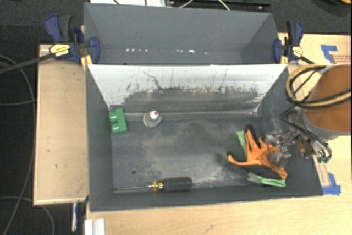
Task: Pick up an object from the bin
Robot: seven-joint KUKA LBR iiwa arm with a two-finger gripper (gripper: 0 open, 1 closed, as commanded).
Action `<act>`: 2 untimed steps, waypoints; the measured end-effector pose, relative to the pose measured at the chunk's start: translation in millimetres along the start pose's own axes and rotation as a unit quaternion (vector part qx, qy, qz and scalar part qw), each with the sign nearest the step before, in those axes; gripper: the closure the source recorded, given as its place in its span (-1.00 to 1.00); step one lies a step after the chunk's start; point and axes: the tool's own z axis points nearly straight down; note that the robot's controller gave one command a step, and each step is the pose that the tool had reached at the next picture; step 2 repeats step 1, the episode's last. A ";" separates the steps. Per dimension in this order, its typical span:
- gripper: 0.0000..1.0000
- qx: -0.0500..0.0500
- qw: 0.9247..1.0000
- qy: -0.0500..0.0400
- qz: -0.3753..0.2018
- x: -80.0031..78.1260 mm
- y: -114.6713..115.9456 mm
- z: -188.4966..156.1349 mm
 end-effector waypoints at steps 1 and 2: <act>1.00 0.000 1.000 -0.001 0.000 -0.9 -0.3 -10.9; 1.00 0.000 1.000 -0.001 0.000 -0.9 -0.3 -10.9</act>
Offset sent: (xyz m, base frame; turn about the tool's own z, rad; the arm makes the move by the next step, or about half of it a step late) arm 0.0001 0.0001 0.0504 0.0000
